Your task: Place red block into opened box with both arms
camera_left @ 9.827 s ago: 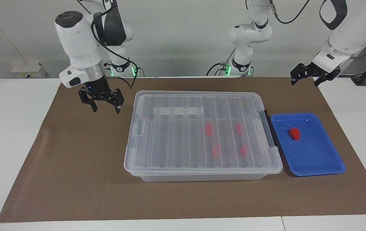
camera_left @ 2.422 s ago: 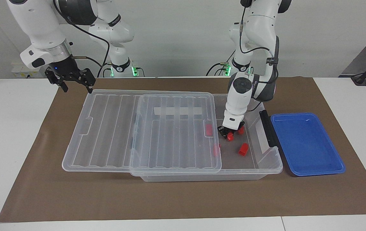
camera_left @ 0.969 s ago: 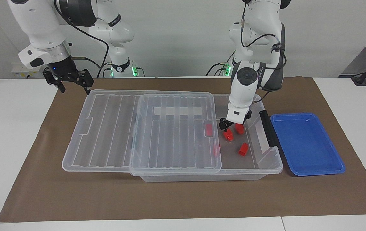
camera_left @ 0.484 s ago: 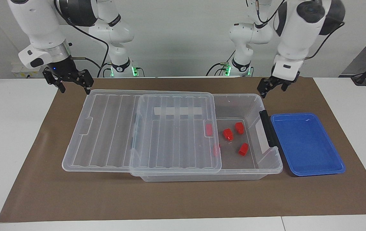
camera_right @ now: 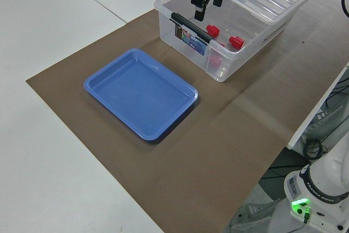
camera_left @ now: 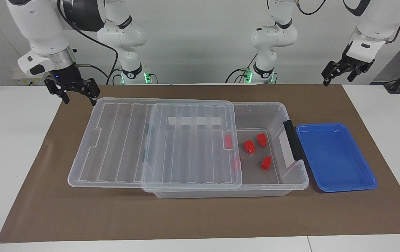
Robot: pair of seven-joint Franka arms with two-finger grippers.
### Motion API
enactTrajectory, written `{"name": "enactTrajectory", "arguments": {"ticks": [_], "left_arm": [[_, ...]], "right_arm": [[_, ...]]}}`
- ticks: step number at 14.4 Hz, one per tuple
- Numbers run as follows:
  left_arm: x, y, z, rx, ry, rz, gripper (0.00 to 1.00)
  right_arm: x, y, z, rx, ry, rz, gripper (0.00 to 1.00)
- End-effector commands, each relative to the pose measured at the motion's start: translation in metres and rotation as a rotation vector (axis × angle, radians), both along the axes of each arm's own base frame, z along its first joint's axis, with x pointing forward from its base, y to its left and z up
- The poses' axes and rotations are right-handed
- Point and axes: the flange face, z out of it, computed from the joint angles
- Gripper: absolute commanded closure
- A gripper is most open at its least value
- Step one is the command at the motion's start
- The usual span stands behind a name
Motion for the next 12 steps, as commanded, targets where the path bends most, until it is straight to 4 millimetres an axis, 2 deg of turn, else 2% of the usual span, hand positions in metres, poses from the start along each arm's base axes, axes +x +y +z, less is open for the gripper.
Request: {"name": "enactTrajectory", "arguments": {"ticks": [1,2,3,5,6,7,9,12], "left_arm": [[-0.008,-0.011,0.001,-0.012,0.005,-0.034,0.00],[-0.009,-0.013,0.000,-0.012,0.016,-0.035,0.00],[-0.010,-0.013,-0.001,-0.012,0.015,-0.041,0.00],[-0.010,-0.006,0.001,-0.013,0.016,-0.059,0.00],[-0.010,-0.001,0.001,-0.016,0.019,-0.094,0.00],[-0.011,0.003,0.001,-0.020,0.022,-0.129,0.00],[-0.009,-0.003,0.001,-0.019,0.007,-0.163,0.00],[-0.008,0.002,0.001,-0.019,-0.005,-0.158,0.00]], "right_arm": [[0.019,-0.026,-0.022,-0.020,-0.027,0.036,0.10],[0.028,-0.034,-0.031,-0.024,-0.044,0.044,0.15],[0.037,-0.042,-0.038,-0.029,-0.070,0.054,0.26],[0.053,-0.054,-0.055,-0.037,-0.107,0.061,0.64],[0.061,-0.059,-0.062,-0.041,-0.123,0.059,0.78],[0.068,-0.067,-0.066,-0.046,-0.144,0.056,0.86],[0.088,-0.082,-0.082,-0.051,-0.150,0.074,1.00],[0.111,-0.087,-0.097,-0.061,-0.168,0.093,1.00]]}}
